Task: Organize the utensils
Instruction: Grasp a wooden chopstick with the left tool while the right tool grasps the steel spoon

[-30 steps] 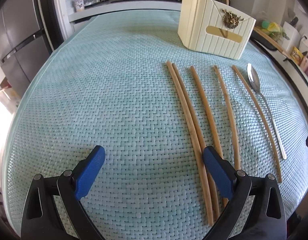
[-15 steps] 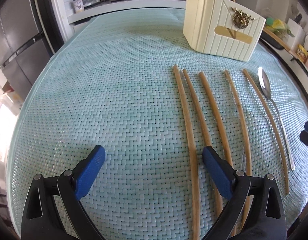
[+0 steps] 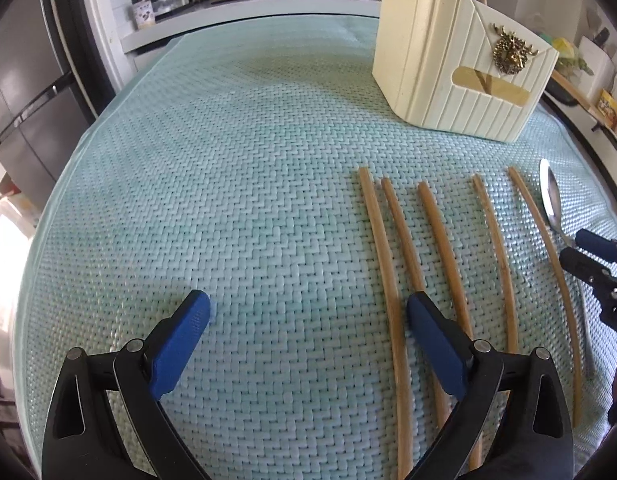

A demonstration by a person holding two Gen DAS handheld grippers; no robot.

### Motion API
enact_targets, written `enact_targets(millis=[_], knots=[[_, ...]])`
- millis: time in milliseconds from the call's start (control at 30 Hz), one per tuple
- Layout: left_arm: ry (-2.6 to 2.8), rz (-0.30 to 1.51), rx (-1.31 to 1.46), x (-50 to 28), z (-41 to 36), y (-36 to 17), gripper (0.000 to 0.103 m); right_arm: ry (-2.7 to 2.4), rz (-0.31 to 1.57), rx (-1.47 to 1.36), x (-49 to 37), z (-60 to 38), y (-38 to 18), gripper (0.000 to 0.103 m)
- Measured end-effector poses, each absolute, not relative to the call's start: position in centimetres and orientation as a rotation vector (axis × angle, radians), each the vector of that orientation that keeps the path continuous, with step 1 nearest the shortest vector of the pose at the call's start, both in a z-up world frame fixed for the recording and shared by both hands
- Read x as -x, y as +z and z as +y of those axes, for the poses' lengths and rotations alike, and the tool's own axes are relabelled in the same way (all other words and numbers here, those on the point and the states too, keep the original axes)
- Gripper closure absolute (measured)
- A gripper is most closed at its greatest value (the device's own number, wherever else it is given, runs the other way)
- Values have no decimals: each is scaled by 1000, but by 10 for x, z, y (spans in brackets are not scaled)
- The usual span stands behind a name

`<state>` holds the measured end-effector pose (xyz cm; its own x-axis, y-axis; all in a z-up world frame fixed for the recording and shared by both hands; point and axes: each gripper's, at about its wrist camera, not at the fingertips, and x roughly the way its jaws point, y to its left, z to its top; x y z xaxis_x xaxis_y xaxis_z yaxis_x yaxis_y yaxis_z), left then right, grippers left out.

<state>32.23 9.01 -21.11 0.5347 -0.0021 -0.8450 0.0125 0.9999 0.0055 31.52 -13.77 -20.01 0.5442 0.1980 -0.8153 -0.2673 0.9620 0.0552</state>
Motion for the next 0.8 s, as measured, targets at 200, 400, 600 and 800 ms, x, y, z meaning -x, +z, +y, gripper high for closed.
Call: enact_targets(millis=[200, 400, 600, 800], knots=[[-40, 1003, -20, -346, 87, -207, 21, 248, 954, 97, -348, -127, -201, 49], [-66, 1002, -38, -361, 84, -205, 42, 225, 936, 103, -364, -121, -201, 56], [-108, 989, -34, -363, 80, -202, 97, 246, 918, 62, -366, -126, -197, 61], [-117, 971, 33, -352, 84, -192, 98, 273, 856, 21, -355, -139, -177, 61]])
